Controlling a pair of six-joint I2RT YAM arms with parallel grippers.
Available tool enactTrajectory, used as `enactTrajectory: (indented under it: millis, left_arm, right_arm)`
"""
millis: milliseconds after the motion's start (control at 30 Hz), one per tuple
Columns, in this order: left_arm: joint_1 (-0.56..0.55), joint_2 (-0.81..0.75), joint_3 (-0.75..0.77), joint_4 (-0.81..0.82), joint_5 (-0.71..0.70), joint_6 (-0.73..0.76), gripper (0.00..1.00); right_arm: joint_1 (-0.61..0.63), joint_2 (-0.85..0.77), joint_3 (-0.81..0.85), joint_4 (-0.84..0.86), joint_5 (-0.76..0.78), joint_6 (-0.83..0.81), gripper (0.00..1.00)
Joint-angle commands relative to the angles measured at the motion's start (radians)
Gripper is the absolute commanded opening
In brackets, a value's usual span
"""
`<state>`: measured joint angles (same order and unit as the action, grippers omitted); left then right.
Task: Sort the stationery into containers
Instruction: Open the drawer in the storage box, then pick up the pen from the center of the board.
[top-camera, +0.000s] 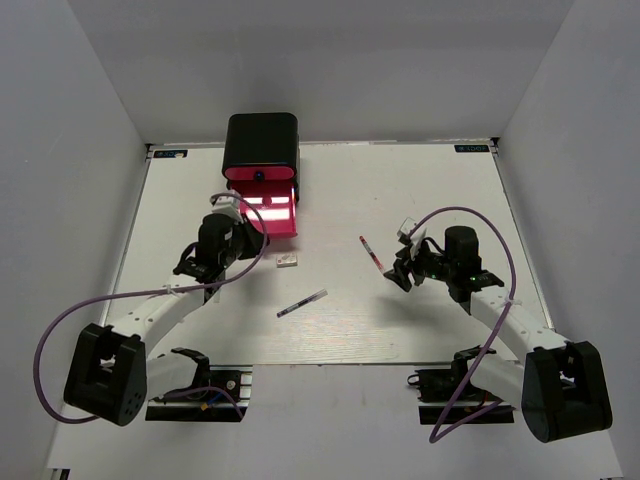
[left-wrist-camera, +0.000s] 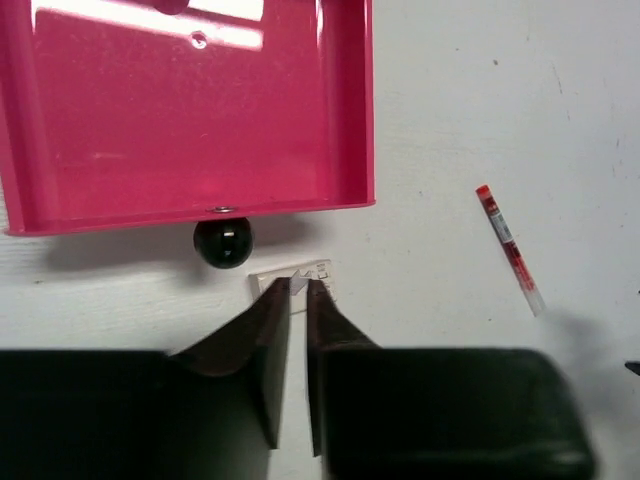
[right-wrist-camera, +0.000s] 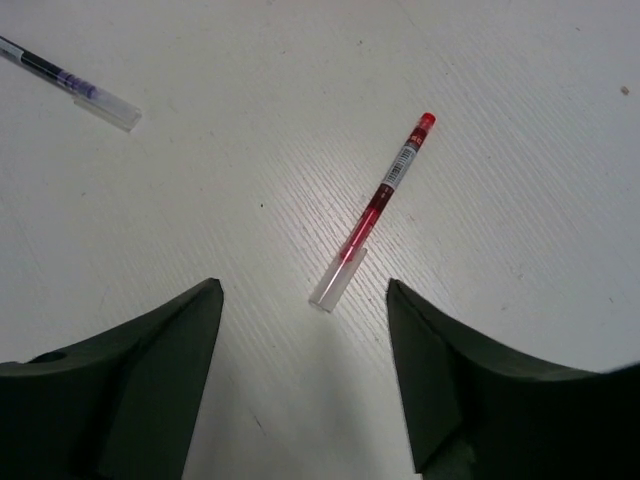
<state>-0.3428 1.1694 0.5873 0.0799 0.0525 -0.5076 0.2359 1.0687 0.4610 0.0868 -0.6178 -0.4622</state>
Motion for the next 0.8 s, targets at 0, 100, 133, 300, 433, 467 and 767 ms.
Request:
enactTrajectory:
  millis: [0, 100, 133, 300, 433, 467, 767]
  left_arm:
    - [-0.002, -0.072, -0.001, -0.032, -0.019, -0.009, 0.26]
    - [-0.002, -0.135, -0.001, -0.09, -0.042, -0.009, 0.37]
    - [-0.002, -0.154, -0.001, -0.11, -0.051, -0.009, 0.4]
    - [0.011, -0.276, 0.031, -0.332, -0.16, -0.09, 0.71]
    - [0.022, -0.344, 0.031, -0.489, -0.233, -0.262, 0.81]
    - [0.022, -0.355, 0.022, -0.515, -0.233, -0.288, 0.82]
    - [0.022, -0.422, 0.0, -0.721, -0.333, -0.428, 0.86]
  right_arm:
    - [0.005, 0.005, 0.022, -0.015, -0.033, -0.044, 0.75]
    - [0.011, 0.037, 0.05, -0.032, -0.053, -0.062, 0.9]
    - [0.014, 0.063, 0.063, -0.032, -0.043, -0.062, 0.9]
    - [0.045, 0.183, 0.159, -0.045, 0.05, -0.003, 0.9]
    - [0.068, 0.304, 0.257, -0.048, 0.139, 0.046, 0.87]
    - [0.084, 0.357, 0.284, -0.05, 0.168, 0.059, 0.85]
    - [0.166, 0.563, 0.473, -0.085, 0.38, 0.109, 0.71]
